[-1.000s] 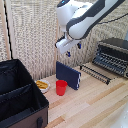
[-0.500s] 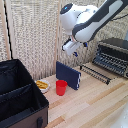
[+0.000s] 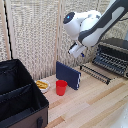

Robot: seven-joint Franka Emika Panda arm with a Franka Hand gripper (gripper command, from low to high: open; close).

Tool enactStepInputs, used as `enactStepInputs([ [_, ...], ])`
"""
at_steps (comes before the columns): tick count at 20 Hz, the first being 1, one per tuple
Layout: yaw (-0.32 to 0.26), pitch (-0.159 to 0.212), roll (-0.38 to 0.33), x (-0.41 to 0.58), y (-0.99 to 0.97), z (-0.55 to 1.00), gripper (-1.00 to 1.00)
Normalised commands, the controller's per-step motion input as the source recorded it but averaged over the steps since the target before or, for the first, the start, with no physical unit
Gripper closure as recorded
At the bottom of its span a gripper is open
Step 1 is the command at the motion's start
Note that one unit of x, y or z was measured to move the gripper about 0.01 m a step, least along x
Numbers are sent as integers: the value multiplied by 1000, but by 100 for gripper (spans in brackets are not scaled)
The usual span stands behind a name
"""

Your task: With care, position your gripper close to the oven tray handle. Make sure to grip the handle tightly. Delicately and attentively pull the tray out from the oven.

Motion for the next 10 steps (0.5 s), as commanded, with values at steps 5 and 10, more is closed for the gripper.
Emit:
enactStepInputs([
  [5,102,0,-280,10,-386,-122,-100],
  [10,130,0,-279,27,-403,-112,-100],
])
